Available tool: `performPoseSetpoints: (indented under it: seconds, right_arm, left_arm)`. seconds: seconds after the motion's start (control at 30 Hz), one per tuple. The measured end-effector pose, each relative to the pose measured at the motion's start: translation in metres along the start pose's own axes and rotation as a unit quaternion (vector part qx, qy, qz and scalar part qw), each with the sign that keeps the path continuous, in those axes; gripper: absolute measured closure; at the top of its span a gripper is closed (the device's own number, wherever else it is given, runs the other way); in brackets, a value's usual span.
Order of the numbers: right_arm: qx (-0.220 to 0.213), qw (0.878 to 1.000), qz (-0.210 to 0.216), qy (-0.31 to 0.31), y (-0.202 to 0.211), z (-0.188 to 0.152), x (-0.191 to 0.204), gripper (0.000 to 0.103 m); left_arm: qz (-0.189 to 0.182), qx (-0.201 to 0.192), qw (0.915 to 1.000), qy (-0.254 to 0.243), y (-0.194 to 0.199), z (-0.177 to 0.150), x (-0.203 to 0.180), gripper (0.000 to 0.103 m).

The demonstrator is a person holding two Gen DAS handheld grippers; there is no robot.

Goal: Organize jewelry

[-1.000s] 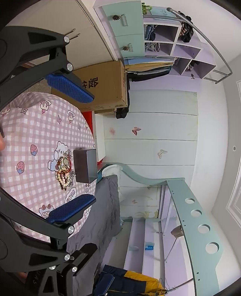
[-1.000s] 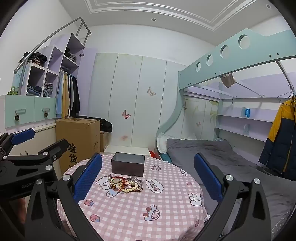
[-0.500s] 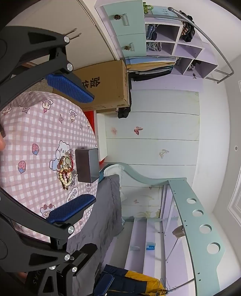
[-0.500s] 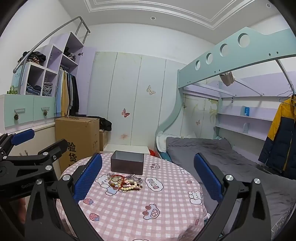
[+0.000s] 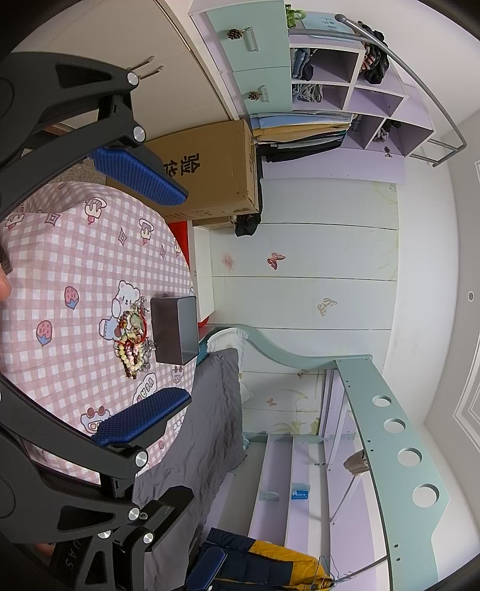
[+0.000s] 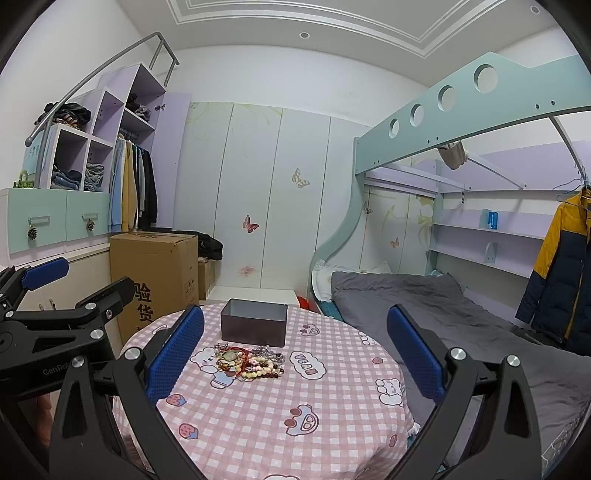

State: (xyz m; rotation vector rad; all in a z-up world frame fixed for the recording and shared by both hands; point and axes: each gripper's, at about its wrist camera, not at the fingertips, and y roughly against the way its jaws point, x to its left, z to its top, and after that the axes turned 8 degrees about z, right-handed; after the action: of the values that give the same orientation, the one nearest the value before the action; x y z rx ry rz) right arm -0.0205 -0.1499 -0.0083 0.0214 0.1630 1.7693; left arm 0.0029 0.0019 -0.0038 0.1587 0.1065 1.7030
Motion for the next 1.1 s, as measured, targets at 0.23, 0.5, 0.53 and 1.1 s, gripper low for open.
performPoseSetpoints:
  seconds: [0.23, 0.5, 0.53, 1.1]
  right_arm:
    - [0.001, 1.000, -0.001, 0.001, -0.001, -0.002, -0.001, 0.008]
    - [0.001, 1.000, -0.001, 0.000, -0.002, -0.001, -0.002, 0.008]
    - [0.002, 1.000, 0.000, 0.000, -0.002, -0.001, -0.002, 0.008]
    - [0.007, 1.000, -0.003, -0.004, -0.012, -0.012, -0.002, 0.008]
  left_arm:
    - [0.000, 0.000, 1.0000, 0.000, 0.000, 0.000, 0.000, 0.006]
    - [0.000, 0.000, 1.0000, 0.000, 0.000, 0.000, 0.000, 0.006]
    - [0.000, 0.001, 1.0000, 0.000, 0.000, 0.000, 0.000, 0.006]
    - [-0.001, 0.003, 1.0000, -0.001, 0.001, -0.004, -0.001, 0.006]
